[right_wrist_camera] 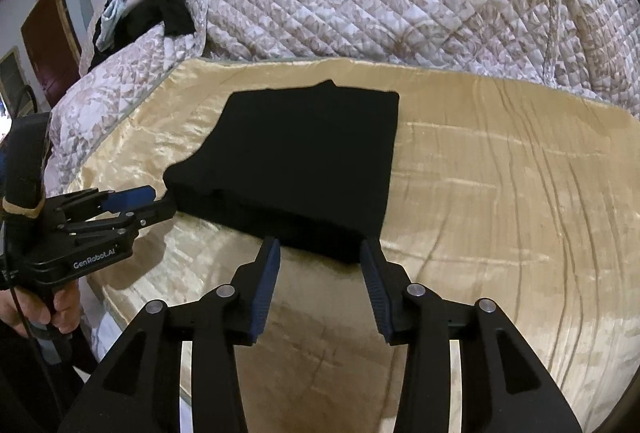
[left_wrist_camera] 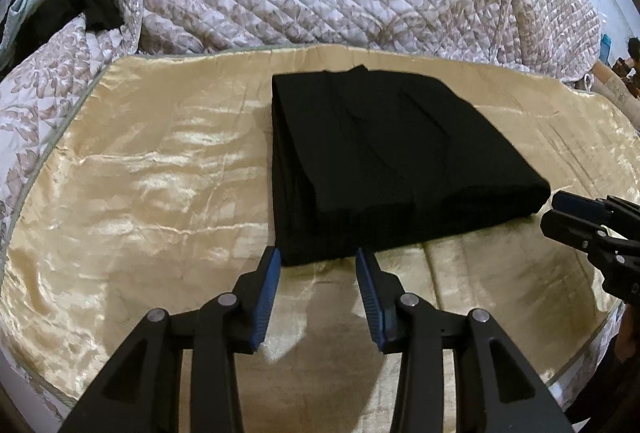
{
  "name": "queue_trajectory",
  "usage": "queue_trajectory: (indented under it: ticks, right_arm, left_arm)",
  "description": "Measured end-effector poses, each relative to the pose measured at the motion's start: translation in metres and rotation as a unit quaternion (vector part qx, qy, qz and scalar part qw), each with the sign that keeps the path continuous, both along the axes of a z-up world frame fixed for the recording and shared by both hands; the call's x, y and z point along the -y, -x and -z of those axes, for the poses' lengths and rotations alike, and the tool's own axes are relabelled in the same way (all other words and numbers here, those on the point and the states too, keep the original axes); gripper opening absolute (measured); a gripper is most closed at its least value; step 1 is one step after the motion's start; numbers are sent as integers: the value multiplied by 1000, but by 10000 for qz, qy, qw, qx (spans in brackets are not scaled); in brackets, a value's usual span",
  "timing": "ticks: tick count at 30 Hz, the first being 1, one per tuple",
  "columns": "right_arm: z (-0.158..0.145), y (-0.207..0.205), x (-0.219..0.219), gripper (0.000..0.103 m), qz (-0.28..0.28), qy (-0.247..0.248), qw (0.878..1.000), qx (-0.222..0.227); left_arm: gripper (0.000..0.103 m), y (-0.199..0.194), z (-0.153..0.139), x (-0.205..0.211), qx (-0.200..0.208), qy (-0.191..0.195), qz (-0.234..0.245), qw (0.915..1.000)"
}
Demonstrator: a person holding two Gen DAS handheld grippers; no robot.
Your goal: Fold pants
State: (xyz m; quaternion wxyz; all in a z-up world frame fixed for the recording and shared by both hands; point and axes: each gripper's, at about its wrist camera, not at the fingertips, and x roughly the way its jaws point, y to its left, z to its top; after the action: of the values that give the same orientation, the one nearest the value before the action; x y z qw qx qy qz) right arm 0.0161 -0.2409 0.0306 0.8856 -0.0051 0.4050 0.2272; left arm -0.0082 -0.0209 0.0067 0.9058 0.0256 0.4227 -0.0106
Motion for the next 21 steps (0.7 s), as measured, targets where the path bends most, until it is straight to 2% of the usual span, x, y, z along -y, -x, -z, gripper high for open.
queue_trajectory:
  ticks: [7, 21]
  right_arm:
    - [18, -6, -2, 43, 59, 310, 9990, -302]
    - [23, -8, -10, 52, -14, 443, 9987, -249]
  left_arm:
    - [46, -3, 7, 2, -73, -59, 14, 10000]
    - [55, -8, 10, 0, -114, -41, 14, 9999]
